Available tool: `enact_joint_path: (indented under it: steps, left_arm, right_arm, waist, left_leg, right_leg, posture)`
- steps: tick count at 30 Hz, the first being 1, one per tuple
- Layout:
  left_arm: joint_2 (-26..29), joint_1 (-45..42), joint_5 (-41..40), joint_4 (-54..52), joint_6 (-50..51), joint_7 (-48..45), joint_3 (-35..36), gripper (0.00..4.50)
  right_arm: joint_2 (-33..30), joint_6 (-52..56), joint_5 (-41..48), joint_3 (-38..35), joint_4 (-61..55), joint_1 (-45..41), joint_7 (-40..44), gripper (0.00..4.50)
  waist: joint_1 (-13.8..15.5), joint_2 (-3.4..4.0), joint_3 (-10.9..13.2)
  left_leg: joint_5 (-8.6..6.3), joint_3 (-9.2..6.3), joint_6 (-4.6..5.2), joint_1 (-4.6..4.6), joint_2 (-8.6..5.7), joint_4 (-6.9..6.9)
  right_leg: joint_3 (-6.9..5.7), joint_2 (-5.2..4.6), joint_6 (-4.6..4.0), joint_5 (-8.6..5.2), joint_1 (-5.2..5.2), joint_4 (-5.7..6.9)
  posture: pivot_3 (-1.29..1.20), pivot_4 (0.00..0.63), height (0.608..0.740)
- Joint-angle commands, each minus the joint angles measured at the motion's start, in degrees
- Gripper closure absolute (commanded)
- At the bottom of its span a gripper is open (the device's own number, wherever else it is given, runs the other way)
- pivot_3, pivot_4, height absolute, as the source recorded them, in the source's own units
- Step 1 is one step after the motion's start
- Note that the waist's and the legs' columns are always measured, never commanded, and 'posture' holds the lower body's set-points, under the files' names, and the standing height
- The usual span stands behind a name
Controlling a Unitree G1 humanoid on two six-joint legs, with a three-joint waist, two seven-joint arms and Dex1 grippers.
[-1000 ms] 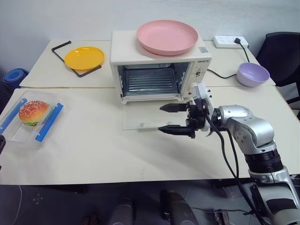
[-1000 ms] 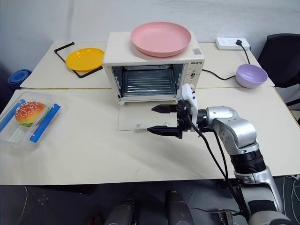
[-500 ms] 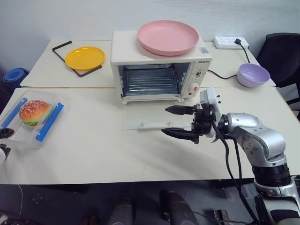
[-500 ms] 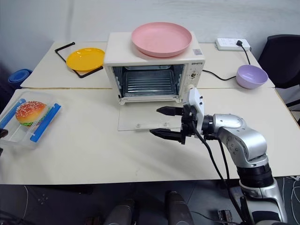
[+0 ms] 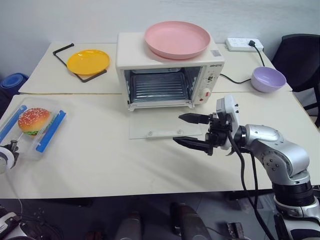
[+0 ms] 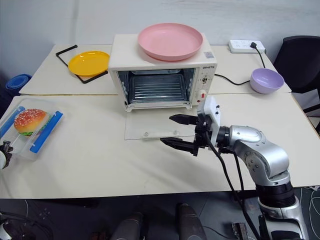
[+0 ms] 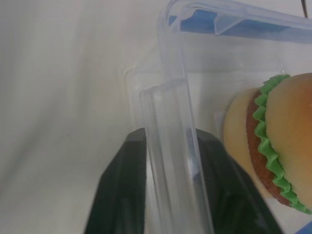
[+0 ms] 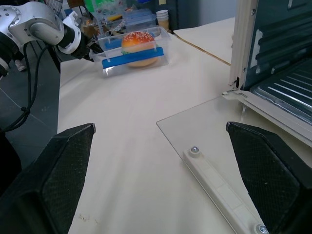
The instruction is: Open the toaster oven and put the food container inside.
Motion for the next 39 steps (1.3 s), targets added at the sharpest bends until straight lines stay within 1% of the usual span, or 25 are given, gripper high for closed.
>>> enact_joint_path:
  steps: [1,3,5,8,12,15,17,19,21,24,25,29,32,33,37,39]
  left_arm:
    - [2.65,-0.73,-0.38,-0.02,1.07,-0.99,-1.01,4.19]
    - [4.02,-1.02,-0.30,0.80,2.40,-2.34,-2.14,4.41]
    - [6.61,-1.42,0.26,2.11,4.83,-5.71,-4.15,4.44]
    - [9.74,-2.66,0.19,3.12,8.17,-11.72,-7.09,4.44]
    - [15.63,-3.93,0.69,0.59,15.11,-24.35,-13.94,4.44]
    - [18.65,-5.31,0.38,-1.82,19.22,-32.41,-18.23,4.44]
    - [21.68,-7.03,1.30,-6.08,22.21,-40.51,-24.05,4.44]
    - [22.30,-10.56,1.57,-8.60,23.88,-46.66,-29.34,4.44]
    - [20.34,-16.07,4.61,-9.96,23.27,-49.36,-35.32,4.44]
    - [14.65,-24.91,10.67,-10.16,22.60,-51.56,-44.17,4.44]
    - [13.47,-26.71,12.50,-10.17,22.63,-52.69,-46.02,4.44]
    - [9.40,-31.29,18.34,-11.08,23.16,-57.07,-52.12,4.44]
    - [6.78,-32.85,23.20,-11.53,22.92,-59.14,-55.65,4.44]
    - [6.10,-33.09,24.84,-11.58,22.70,-59.63,-56.54,4.44]
    - [-0.18,-34.56,30.26,-9.03,23.01,-57.85,-57.04,4.44]
    - [-2.83,-34.84,32.44,-8.01,22.86,-57.88,-55.81,3.74]
  right_arm:
    - [-1.87,-0.24,1.67,-3.12,-1.43,-0.75,0.89,0.00]
    - [-2.57,0.61,2.79,-3.87,-1.18,-0.85,1.04,0.00]
    - [-3.07,0.95,3.39,-4.71,-1.07,-0.93,0.88,0.00]
    - [-3.82,-0.74,1.22,-4.86,-1.14,-0.34,-0.11,0.00]
    - [-4.83,-0.57,1.55,-6.31,-1.77,1.75,-0.23,0.00]
    - [-5.47,-0.71,1.59,-6.87,-2.18,2.86,-0.01,0.00]
    - [-5.83,-0.82,1.74,-7.62,-2.37,3.87,-0.26,0.00]
    - [-6.06,-0.98,1.82,-8.41,-2.51,4.66,-0.65,0.00]
    - [-5.96,-1.46,1.30,-8.70,-2.42,4.67,-1.23,0.00]
    - [-6.27,-1.68,1.45,-9.85,-2.62,4.89,-2.00,0.00]
    - [-6.40,-1.74,1.45,-10.13,-2.69,5.02,-2.27,0.00]
    - [-6.98,-1.66,1.70,-12.21,-3.21,6.60,-3.33,0.00]
    - [-7.05,-1.81,1.65,-13.42,-3.88,8.13,-4.25,0.00]
    - [-6.98,-1.88,1.58,-13.66,-4.06,8.50,-4.58,0.00]
    - [-6.18,-2.20,1.43,-14.76,-5.04,10.45,-6.79,0.00]
    - [-5.96,-2.35,1.24,-14.93,-4.97,10.96,-7.81,0.00]
  waist:
    - [0.00,0.00,0.00]
    - [-0.05,-0.02,0.00]
    - [-0.13,-0.03,0.00]
    - [-0.13,-0.02,0.00]
    - [-0.06,-0.03,0.00]
    - [-0.07,-0.02,0.01]
    - [-0.10,-0.02,0.01]
    - [0.00,-0.01,0.02]
    - [0.11,0.03,0.04]
    - [0.59,0.04,0.05]
    - [0.77,0.04,0.05]
    - [0.02,0.04,0.05]
    - [-0.17,0.05,0.05]
    - [-0.24,0.04,0.05]
    - [0.08,0.04,0.05]
    - [0.22,0.05,0.05]
  left_leg:
    - [0.00,0.00,0.00,0.00,0.00,0.00]
    - [0.00,-0.01,0.00,-0.02,0.00,0.00]
    - [0.00,-0.01,-0.01,-0.02,0.01,0.00]
    - [0.00,0.00,-0.01,0.00,0.01,-0.01]
    - [0.00,0.00,0.00,-0.03,0.00,-0.01]
    - [-0.01,-0.01,0.01,-0.09,-0.01,-0.04]
    - [-0.02,0.00,0.02,-0.13,-0.01,-0.05]
    - [-0.02,0.00,0.02,-0.13,-0.01,-0.08]
    - [-0.02,0.01,0.03,-0.12,-0.02,-0.12]
    - [0.01,0.00,0.05,-0.09,-0.07,-0.12]
    - [0.04,0.01,0.08,-0.10,-0.10,-0.12]
    - [0.03,0.13,0.08,-0.12,-0.09,-0.14]
    - [0.02,0.14,0.07,-0.14,-0.06,-0.16]
    - [0.02,0.15,0.08,-0.14,-0.05,-0.17]
    - [0.03,0.15,0.10,-0.12,-0.05,-0.16]
    - [0.06,0.15,0.12,-0.12,-0.08,-0.14]
  right_leg:
    - [0.00,0.00,0.00,0.00,0.00,0.00]
    - [-0.02,0.00,0.00,0.00,0.00,-0.01]
    - [-0.03,0.01,0.00,0.00,0.00,-0.01]
    - [-0.03,0.02,-0.01,0.00,0.00,-0.03]
    - [-0.03,0.01,-0.02,-0.01,0.00,-0.05]
    - [-0.05,-0.01,-0.02,-0.01,-0.01,-0.16]
    - [-0.04,-0.01,-0.03,-0.02,-0.02,-0.21]
    - [-0.02,-0.01,-0.03,-0.02,-0.02,-0.26]
    - [-0.01,-0.02,-0.03,-0.02,-0.02,-0.27]
    - [-0.03,-0.02,-0.02,-0.01,0.00,-0.23]
    - [-0.02,-0.01,0.03,0.02,0.00,-0.22]
    - [0.16,0.06,0.07,0.04,-0.07,-0.22]
    - [0.18,0.11,0.08,0.04,-0.08,-0.27]
    - [0.20,0.12,0.09,0.04,-0.08,-0.31]
    - [0.25,0.15,0.12,0.06,-0.08,-0.25]
    - [0.26,0.13,0.15,0.08,-0.07,-0.22]
  posture:
    - [0.00,0.150,0.740]
    - [0.00,0.150,0.740]
    - [0.00,0.150,0.740]
    - [0.00,0.150,0.740]
    - [0.00,0.150,0.740]
    - [0.00,0.150,0.740]
    - [0.00,0.150,0.740]
    - [0.00,0.150,0.740]
    - [0.00,0.150,0.740]
    - [0.00,0.150,0.740]
    - [0.00,0.150,0.740]
    - [0.00,0.150,0.740]
    - [0.00,0.150,0.740]
    - [0.00,0.150,0.740]
    - [0.00,0.150,0.740]
    - [0.00,0.150,0.740]
